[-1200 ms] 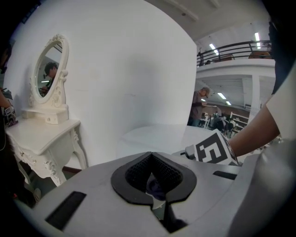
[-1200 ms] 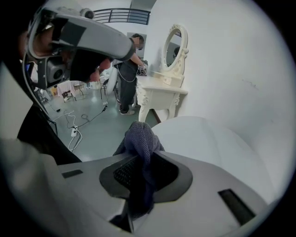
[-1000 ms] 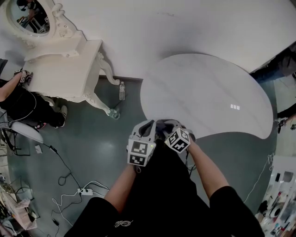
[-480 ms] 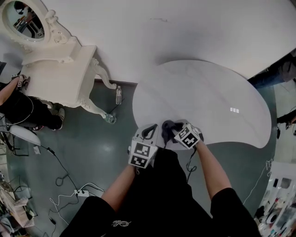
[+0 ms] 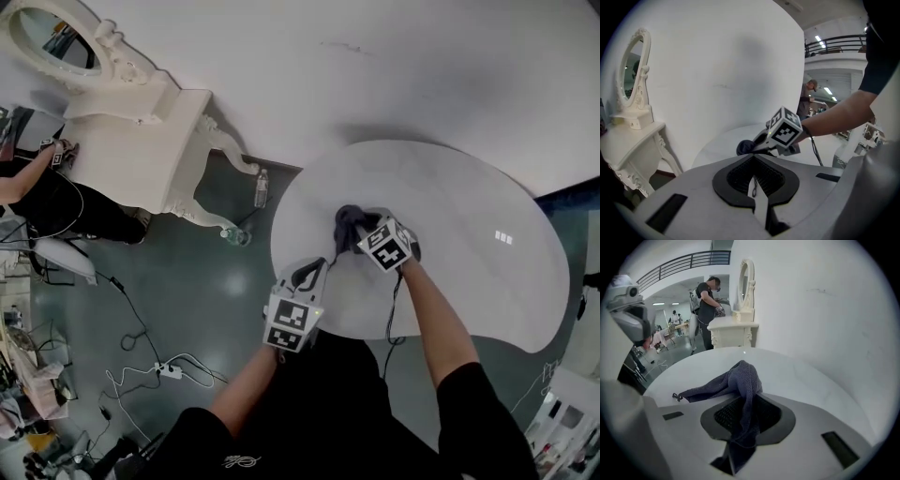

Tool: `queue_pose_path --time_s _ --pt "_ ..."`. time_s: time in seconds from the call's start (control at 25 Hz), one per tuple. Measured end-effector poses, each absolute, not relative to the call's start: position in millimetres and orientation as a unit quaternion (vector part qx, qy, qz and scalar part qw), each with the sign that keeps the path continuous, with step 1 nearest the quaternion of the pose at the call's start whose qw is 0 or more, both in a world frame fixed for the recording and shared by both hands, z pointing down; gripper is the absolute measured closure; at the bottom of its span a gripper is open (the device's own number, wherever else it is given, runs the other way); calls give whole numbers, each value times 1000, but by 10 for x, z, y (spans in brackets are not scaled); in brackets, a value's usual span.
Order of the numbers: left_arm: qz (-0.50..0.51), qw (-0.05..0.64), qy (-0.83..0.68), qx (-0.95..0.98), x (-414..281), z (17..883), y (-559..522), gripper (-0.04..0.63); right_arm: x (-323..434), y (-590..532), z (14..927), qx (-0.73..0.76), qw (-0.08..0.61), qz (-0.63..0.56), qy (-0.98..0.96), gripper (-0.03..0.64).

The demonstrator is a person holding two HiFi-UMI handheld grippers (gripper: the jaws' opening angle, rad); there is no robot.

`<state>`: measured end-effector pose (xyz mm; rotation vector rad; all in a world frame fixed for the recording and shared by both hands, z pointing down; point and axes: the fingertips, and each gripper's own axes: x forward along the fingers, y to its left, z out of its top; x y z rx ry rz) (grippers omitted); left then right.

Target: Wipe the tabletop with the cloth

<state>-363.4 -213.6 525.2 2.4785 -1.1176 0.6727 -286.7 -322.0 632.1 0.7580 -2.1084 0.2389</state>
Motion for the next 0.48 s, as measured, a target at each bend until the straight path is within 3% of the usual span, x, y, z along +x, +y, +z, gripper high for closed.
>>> queue_pose_path --time_s 0.2,0.48 --pt "247 181 -414 857 -3564 5297 -2262 588 -2875 -3947 6279 313 433 18 -845 557" --pt "262 191 -425 845 -3442 5379 -2331 588 -2795 -4709 6249 345 409 25 -845 557"
